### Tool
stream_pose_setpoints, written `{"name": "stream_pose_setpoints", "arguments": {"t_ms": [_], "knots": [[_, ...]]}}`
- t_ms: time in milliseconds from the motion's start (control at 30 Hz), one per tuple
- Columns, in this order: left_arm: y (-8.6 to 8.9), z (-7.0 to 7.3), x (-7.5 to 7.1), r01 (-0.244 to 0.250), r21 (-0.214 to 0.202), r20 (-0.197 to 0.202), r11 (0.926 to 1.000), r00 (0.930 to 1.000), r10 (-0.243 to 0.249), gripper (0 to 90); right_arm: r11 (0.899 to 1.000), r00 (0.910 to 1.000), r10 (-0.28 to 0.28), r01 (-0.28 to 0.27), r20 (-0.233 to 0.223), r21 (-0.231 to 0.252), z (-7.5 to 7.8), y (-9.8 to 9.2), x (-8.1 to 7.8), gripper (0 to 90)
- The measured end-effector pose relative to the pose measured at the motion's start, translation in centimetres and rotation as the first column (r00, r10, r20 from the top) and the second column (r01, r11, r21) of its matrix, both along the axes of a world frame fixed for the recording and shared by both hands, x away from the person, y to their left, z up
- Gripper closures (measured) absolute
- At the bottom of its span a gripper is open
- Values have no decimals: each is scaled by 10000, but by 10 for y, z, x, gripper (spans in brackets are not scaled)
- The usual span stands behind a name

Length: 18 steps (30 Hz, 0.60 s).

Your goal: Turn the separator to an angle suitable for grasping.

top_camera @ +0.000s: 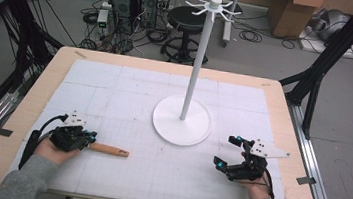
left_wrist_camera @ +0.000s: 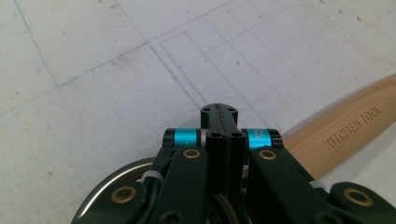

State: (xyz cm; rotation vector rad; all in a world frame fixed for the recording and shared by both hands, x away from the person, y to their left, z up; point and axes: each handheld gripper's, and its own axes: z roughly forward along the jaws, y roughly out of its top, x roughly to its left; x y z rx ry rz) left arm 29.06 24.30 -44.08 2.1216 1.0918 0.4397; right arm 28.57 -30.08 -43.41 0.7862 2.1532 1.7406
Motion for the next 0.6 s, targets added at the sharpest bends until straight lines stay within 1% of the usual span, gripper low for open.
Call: {"name": "stream_pose_setpoints", "arguments": {"t_ms": [100, 167, 400, 600], "knots": [[3, 0, -6, -27, -43, -32, 10000, 10000, 26, 900, 10000, 10000, -33, 33, 3, -8, 0, 0, 0, 11], [6, 0, -11, -40, -142, -67, 9999, 10000, 39, 900, 10000, 10000, -29, 29, -7, -37, 0, 0, 0, 12], [17, 0, -29, -295, -262, -47, 9992, 9996, 293, 900, 10000, 10000, -29, 29, -33, -8, 0, 1, 0, 12], [18, 0, -39, -511, -274, 41, 9983, 9987, 512, 900, 10000, 10000, -23, 23, 25, -32, 0, 1, 1, 12]]}}
